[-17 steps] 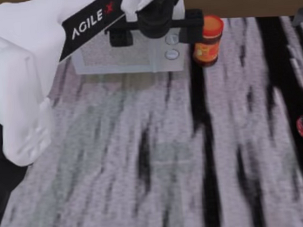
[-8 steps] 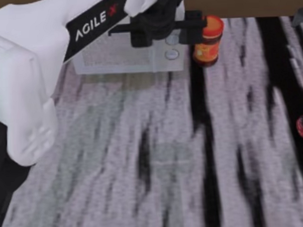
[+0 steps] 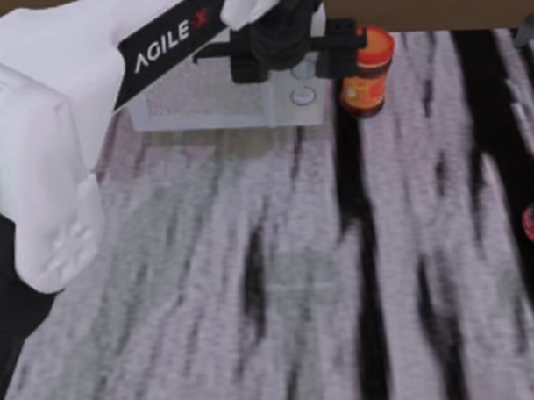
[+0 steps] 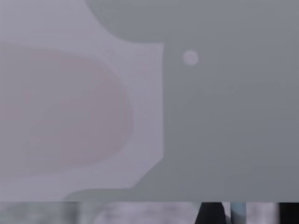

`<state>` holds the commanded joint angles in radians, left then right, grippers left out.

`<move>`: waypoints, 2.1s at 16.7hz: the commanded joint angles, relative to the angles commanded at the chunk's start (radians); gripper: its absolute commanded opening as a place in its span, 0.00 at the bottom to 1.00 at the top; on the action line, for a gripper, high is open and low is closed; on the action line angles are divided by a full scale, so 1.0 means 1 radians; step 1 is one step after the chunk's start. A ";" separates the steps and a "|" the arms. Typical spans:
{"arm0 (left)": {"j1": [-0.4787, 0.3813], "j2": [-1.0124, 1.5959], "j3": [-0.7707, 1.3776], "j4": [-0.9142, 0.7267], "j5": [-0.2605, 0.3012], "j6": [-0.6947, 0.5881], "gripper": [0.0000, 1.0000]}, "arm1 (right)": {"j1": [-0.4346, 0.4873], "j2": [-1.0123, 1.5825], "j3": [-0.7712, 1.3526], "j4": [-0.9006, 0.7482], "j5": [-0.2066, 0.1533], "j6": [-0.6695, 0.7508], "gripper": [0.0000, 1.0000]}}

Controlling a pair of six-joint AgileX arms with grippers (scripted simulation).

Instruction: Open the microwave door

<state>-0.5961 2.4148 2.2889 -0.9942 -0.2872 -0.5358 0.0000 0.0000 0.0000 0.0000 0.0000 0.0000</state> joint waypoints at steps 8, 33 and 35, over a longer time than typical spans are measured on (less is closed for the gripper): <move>-0.031 -0.096 -0.164 0.060 -0.006 -0.022 0.00 | 0.000 0.000 0.000 0.000 0.000 0.000 1.00; -0.031 -0.127 -0.220 0.084 -0.015 -0.030 0.00 | 0.000 0.000 0.000 0.000 0.000 0.000 1.00; -0.031 -0.127 -0.220 0.084 -0.015 -0.030 0.00 | 0.000 0.000 0.000 0.000 0.000 0.000 1.00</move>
<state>-0.6269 2.2876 2.0693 -0.9105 -0.3024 -0.5657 0.0000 0.0000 0.0000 0.0000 0.0000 0.0000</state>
